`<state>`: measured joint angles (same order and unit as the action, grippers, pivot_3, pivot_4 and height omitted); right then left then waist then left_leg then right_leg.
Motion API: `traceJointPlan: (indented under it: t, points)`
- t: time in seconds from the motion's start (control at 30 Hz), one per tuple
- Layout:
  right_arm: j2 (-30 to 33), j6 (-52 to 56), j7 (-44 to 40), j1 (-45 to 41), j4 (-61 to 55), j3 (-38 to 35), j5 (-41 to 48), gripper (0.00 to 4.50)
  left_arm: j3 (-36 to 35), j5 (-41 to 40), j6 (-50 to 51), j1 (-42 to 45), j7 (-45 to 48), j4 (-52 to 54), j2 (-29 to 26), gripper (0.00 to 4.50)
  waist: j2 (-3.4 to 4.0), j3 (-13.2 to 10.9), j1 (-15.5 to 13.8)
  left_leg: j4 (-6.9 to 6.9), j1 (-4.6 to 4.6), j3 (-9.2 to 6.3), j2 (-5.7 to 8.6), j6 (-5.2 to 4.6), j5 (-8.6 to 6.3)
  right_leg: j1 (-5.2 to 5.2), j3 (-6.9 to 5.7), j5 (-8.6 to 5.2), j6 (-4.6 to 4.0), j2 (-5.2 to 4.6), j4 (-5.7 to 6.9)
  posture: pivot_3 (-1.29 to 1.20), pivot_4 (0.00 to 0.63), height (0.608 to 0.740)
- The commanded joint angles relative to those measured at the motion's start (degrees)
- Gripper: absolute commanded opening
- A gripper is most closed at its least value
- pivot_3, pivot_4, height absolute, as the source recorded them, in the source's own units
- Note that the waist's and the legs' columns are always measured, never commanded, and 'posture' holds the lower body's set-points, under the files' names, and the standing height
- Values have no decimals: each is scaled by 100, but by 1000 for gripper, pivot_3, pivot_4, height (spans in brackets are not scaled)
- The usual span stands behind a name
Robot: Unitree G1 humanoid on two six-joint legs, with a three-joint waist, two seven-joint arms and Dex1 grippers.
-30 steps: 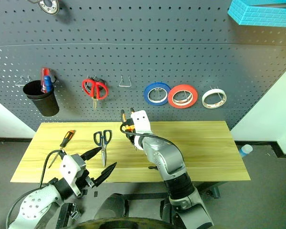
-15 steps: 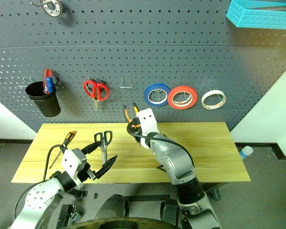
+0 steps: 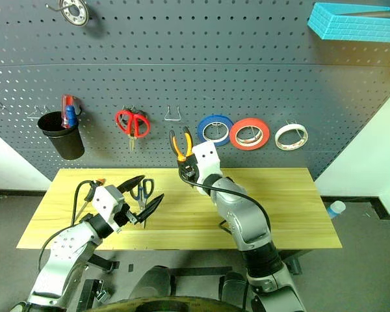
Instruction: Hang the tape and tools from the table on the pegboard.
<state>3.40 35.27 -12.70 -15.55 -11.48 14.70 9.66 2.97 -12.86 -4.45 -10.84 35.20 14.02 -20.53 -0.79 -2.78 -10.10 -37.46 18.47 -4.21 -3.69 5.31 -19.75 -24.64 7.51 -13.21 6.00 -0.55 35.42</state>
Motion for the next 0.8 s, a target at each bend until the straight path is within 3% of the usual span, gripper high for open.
traceJointPlan:
  t: [0.03, 0.8]
  points:
    - [4, -366, -53, -236, -52, -149, -60, 2046, 90, 64, -274, 273, 50, -168, 80, 4142, 0, 0, 1, 1, -8, 0, 0, 0, 0, 9, 0, -1, 0, 0, 0, 380, 0, 720]
    - [-70, -1583, -542, -455, -107, -326, 31, 2046, 77, 140, -928, 1130, 181, -1246, 326, 4142, -1, 1, 7, 2, -12, -4, 1, -1, 0, 15, 0, -1, 0, 1, -2, 370, 0, 720]
